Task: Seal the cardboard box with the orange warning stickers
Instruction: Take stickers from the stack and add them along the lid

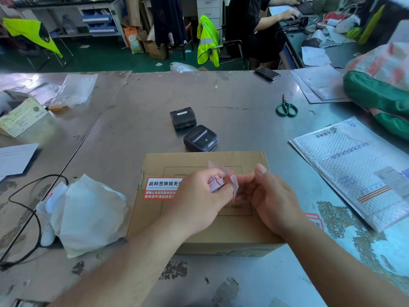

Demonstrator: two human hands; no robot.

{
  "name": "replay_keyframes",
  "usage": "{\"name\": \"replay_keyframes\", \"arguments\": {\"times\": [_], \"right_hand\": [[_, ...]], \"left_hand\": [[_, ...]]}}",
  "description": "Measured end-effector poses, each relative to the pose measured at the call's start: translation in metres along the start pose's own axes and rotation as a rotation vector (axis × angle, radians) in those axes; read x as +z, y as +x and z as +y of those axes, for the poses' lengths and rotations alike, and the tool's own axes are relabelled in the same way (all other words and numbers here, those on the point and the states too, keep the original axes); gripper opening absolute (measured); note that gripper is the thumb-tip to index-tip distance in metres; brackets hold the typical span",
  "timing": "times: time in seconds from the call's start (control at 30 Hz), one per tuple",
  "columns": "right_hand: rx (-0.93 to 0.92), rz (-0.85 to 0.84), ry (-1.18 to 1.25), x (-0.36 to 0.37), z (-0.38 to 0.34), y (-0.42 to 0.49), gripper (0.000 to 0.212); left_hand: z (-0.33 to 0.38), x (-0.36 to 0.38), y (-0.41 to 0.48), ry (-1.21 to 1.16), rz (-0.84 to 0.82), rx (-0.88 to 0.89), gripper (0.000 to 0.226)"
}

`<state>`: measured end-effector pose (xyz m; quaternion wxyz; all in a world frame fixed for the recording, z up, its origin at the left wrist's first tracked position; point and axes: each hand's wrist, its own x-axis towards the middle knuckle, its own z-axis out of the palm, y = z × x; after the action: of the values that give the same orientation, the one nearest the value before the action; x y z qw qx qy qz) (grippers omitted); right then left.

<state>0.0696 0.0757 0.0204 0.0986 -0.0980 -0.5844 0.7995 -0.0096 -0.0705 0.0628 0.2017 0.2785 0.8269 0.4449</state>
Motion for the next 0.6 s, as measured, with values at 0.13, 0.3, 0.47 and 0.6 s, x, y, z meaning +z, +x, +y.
{"name": "replay_keyframes", "arguments": {"times": [0.13,0.3,0.47,0.6], "right_hand": [[0.003,-0.035,0.024,-0.0035,-0.0001,0.0012,0.058],[0.015,-0.016,0.008,-0.0036,0.0001,0.0021,0.055],[0.013,-0.010,0.002,-0.0039,-0.0003,0.0028,0.048],[0.004,-0.011,-0.009,-0.0056,0.0016,0.0032,0.044]], "left_hand": [[0.0045,0.0020,-0.0018,0.049,0.014,0.023,0.026],[0.0081,0.0008,-0.0022,0.051,-0.002,0.033,0.029],[0.0080,0.0016,-0.0011,0.069,0.007,0.047,0.029],[0.0078,0.0011,-0.0007,0.092,0.004,0.047,0.027]]}}
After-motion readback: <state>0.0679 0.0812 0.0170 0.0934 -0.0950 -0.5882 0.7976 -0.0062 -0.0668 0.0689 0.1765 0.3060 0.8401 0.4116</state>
